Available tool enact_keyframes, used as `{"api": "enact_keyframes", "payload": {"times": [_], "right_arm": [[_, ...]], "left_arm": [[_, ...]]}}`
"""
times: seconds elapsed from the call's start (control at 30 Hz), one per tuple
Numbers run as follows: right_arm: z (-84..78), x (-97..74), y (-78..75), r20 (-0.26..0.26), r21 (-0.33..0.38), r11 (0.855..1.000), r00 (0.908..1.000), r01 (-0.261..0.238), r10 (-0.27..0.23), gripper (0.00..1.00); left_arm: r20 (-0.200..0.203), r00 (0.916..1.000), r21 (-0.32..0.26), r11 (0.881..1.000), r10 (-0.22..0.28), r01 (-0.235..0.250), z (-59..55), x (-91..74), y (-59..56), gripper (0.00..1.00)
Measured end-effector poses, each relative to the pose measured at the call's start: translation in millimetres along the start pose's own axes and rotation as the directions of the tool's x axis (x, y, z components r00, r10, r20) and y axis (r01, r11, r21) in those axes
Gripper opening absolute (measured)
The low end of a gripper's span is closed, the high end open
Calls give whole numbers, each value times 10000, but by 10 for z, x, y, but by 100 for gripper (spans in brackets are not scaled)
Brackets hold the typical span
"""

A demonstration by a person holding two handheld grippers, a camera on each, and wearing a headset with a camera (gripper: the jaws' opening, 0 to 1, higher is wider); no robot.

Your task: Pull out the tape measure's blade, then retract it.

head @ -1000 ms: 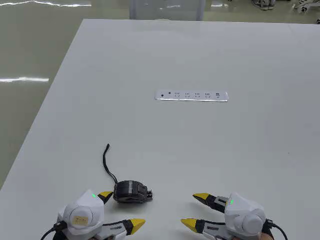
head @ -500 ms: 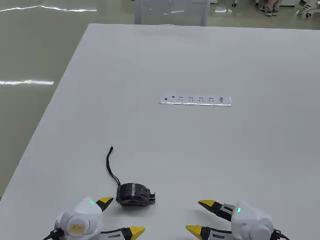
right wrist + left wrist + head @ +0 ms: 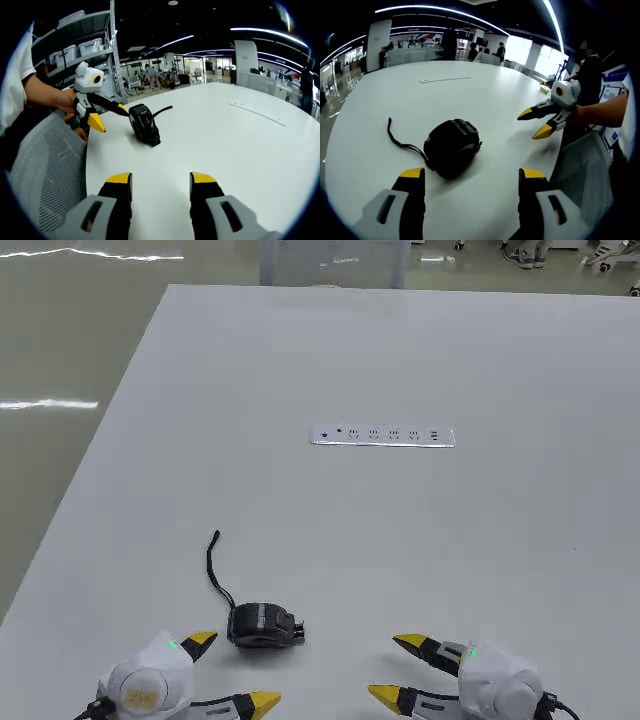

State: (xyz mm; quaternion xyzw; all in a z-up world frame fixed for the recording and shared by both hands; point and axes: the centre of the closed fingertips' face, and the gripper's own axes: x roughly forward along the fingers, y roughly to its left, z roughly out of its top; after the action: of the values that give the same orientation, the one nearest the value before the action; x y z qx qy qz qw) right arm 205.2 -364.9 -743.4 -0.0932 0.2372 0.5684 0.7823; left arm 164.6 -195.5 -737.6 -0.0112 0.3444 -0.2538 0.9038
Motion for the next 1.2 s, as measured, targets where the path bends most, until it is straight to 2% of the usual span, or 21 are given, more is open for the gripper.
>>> {"api": "enact_keyframes", "payload": {"times": [0.3, 0.6, 1.2], "right_arm": [[-60, -101, 37, -106, 46, 9997, 9997, 222, -221, 46], [-83, -253, 10, -93, 197, 9981, 9982, 588, -586, 47], [-157, -522, -12, -111, 338, 9947, 9953, 966, -963, 50]], "left_arm": [[-85, 9999, -12, 9999, -124, 123, -80, -64, -5, 75], [-123, 9994, -81, 9994, -329, 329, -127, -130, -46, 75], [-206, 9986, -154, 9987, -490, 487, -238, -303, 21, 76]]}}
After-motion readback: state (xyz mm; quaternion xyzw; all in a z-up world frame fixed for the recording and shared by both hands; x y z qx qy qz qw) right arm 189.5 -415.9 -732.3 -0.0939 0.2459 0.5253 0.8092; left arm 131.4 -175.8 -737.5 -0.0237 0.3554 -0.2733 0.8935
